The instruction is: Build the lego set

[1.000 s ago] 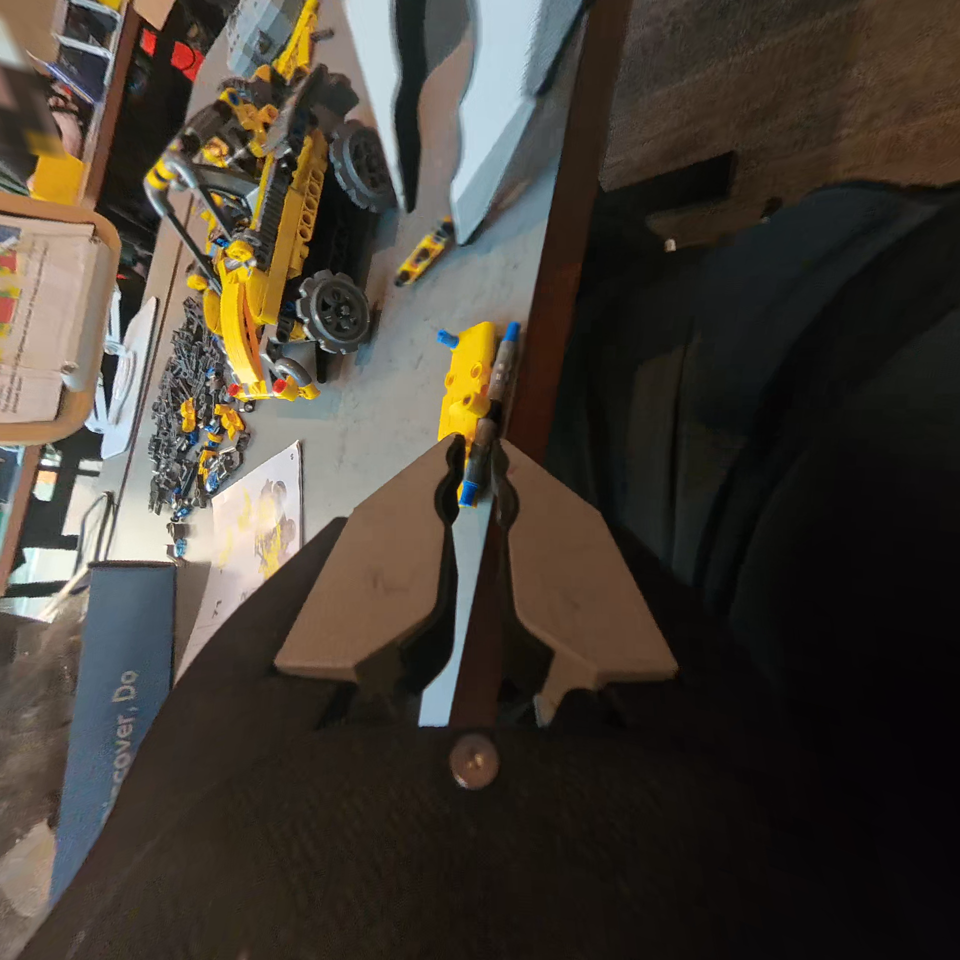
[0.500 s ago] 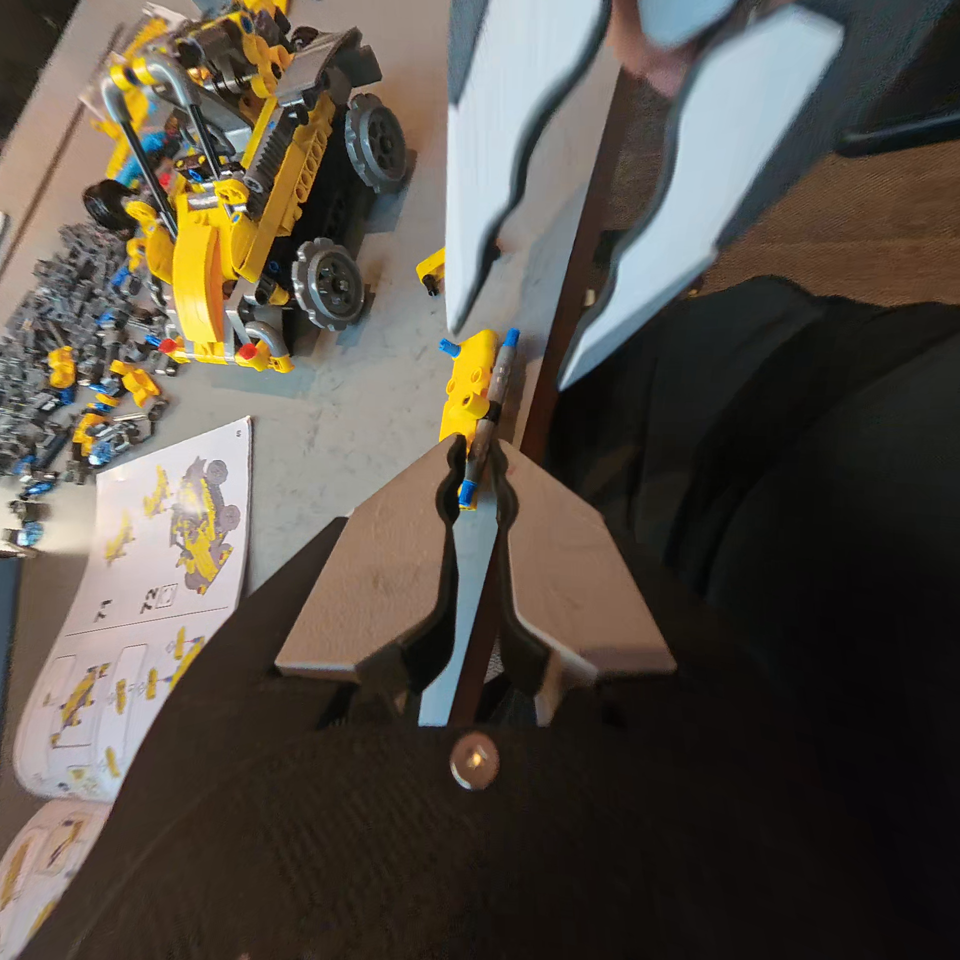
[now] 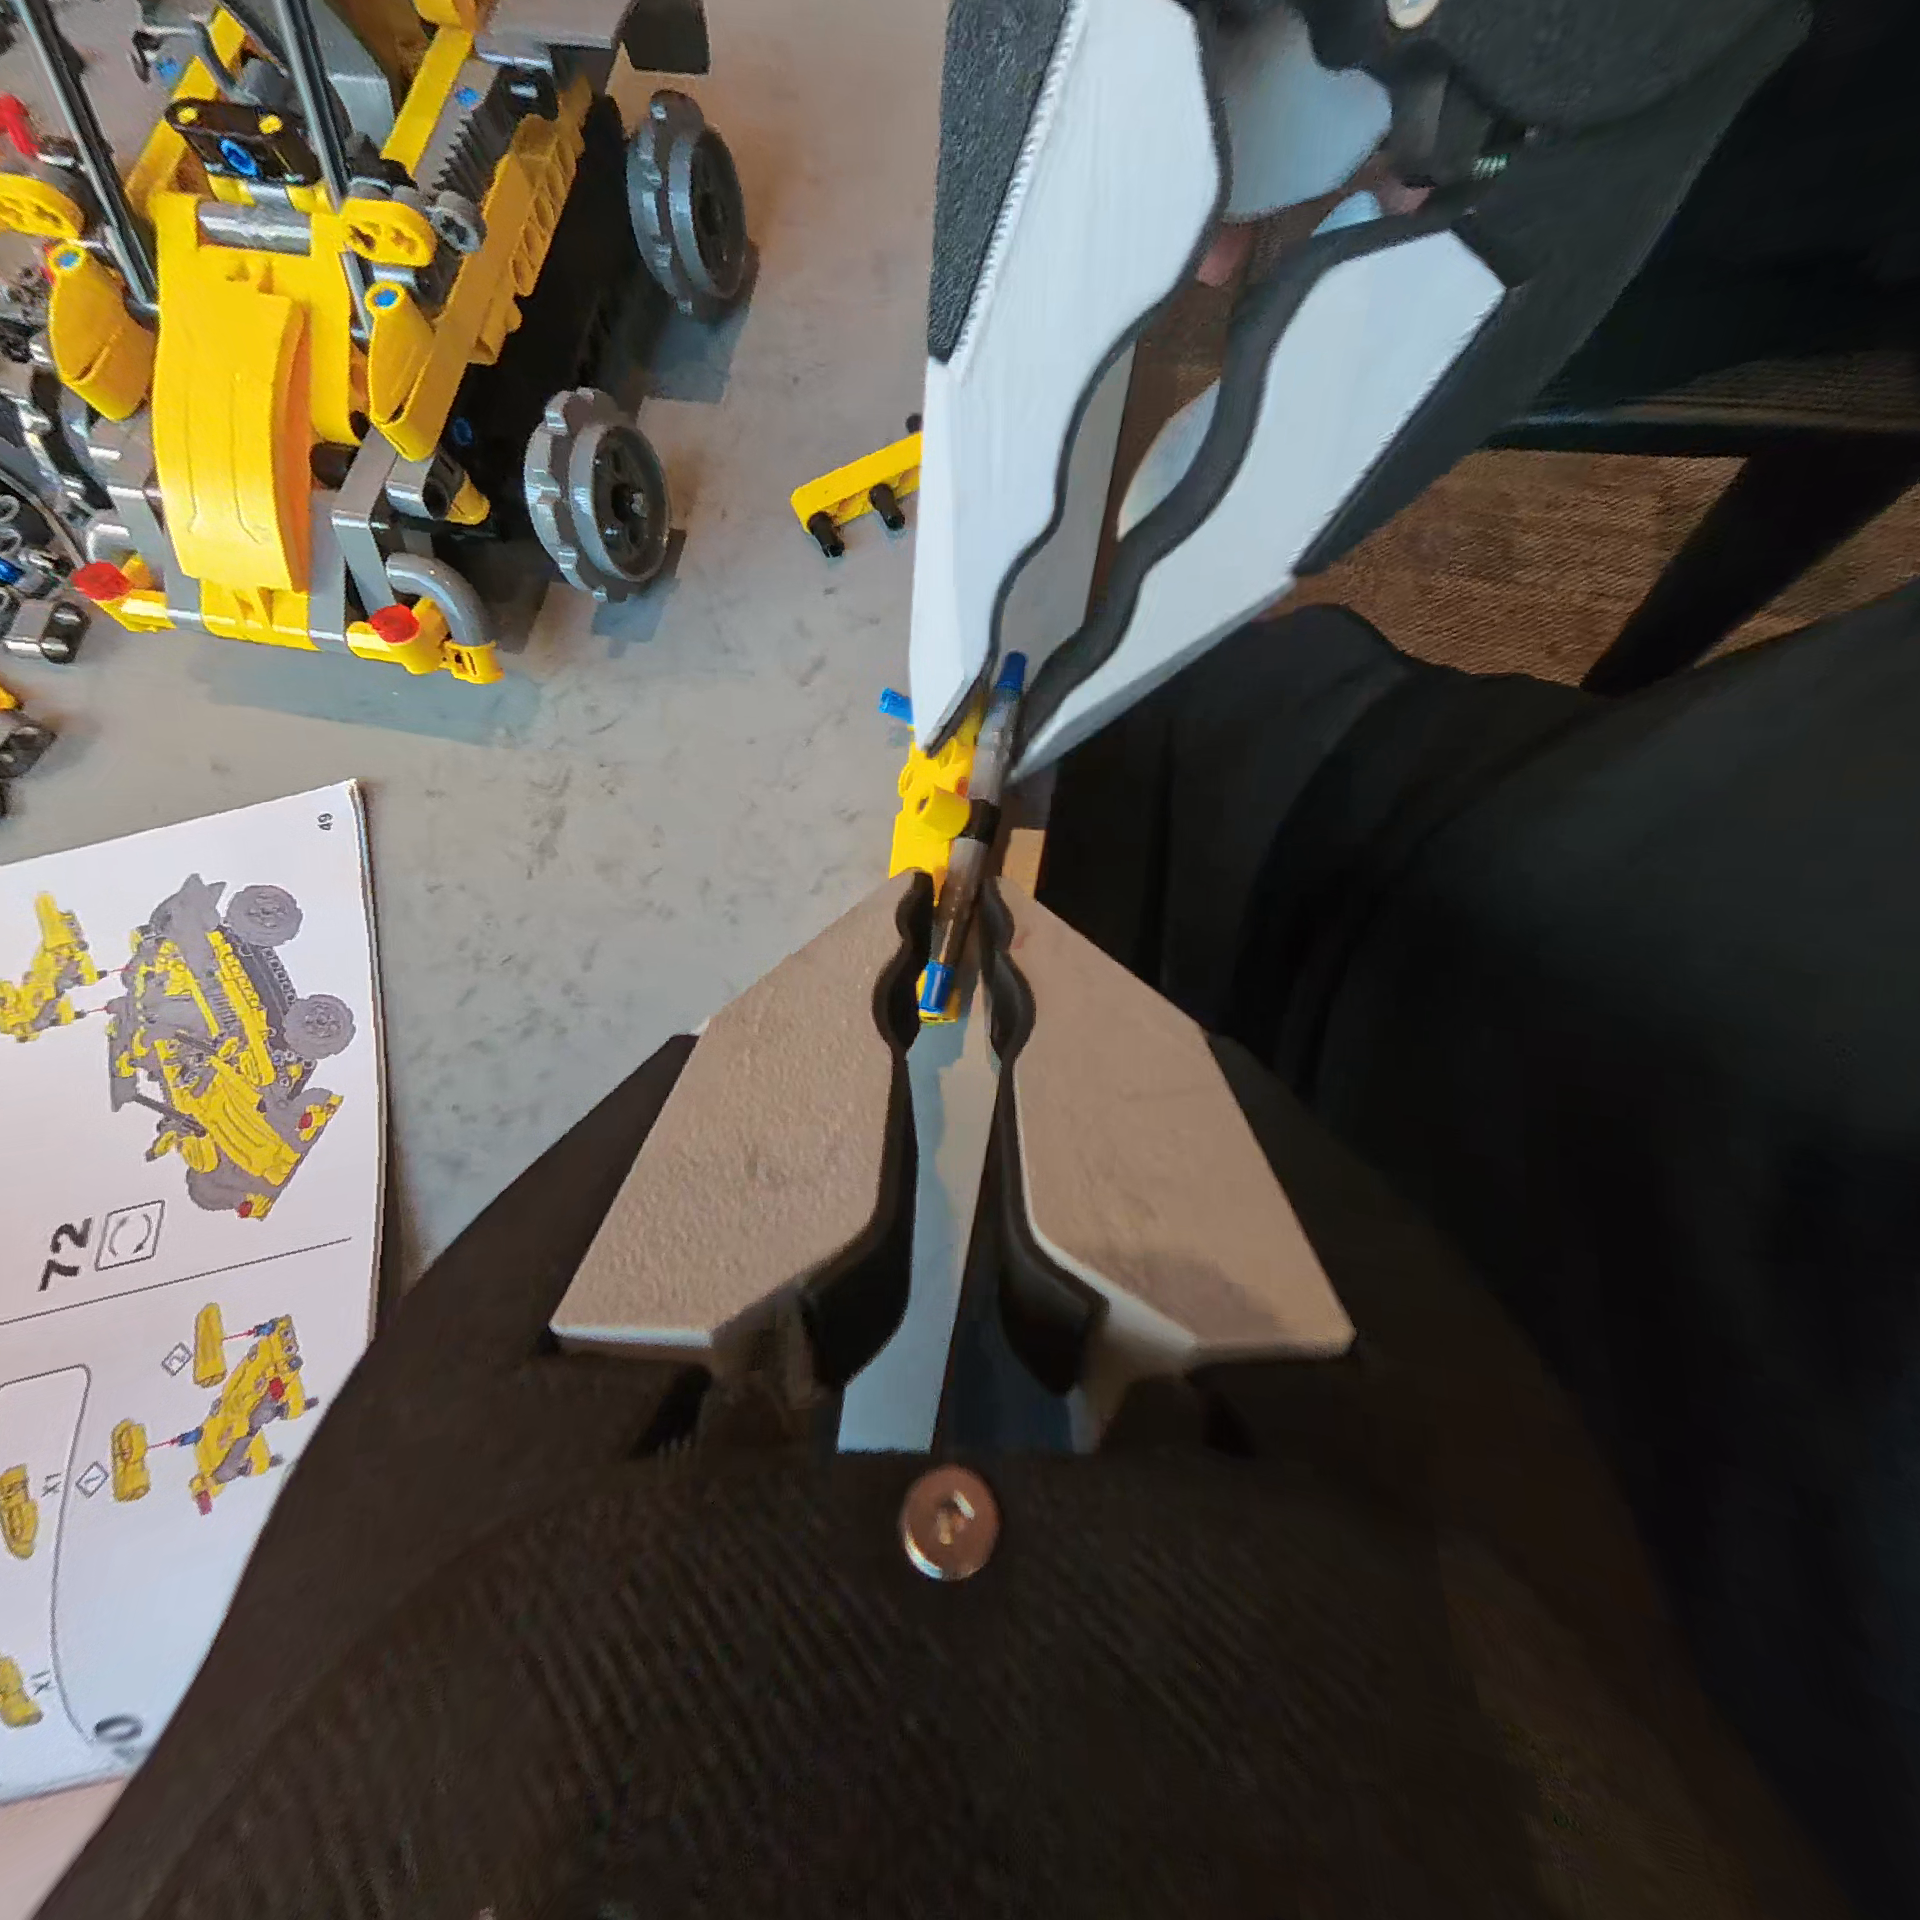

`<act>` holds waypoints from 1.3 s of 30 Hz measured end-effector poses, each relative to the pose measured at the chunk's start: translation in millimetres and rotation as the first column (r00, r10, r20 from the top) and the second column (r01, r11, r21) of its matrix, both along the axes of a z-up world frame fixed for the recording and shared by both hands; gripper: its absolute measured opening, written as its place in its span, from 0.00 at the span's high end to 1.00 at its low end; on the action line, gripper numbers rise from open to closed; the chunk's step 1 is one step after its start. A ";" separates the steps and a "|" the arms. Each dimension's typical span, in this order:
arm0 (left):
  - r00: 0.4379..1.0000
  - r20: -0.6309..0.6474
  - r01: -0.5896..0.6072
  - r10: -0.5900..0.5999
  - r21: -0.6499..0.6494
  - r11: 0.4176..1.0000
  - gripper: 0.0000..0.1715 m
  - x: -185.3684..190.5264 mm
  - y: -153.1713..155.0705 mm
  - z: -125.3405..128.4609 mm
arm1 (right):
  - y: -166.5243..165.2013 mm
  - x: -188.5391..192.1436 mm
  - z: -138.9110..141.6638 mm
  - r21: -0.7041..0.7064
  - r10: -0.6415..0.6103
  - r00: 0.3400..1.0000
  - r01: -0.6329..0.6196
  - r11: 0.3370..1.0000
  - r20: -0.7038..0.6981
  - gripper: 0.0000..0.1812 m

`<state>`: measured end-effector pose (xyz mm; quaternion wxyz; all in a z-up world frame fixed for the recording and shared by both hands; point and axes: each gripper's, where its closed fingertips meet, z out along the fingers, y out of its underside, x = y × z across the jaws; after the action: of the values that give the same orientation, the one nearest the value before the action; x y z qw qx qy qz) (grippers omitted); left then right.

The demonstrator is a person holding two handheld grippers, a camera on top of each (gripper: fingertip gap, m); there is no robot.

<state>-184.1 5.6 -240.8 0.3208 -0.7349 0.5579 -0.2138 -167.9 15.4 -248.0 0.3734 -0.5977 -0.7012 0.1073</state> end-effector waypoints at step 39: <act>0.980 0.066 -0.173 0.185 -0.155 0.973 0.96 0.5 33.3 -17.2 | 33.3 85.0 -4.8 -0.264 -0.160 0.987 0.158 0.952 0.014 0.80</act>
<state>-183.6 39.0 -258.0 0.3055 -0.7949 0.4585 -0.2541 -82.8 48.7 -252.8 0.3006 -0.6962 -0.6289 0.1718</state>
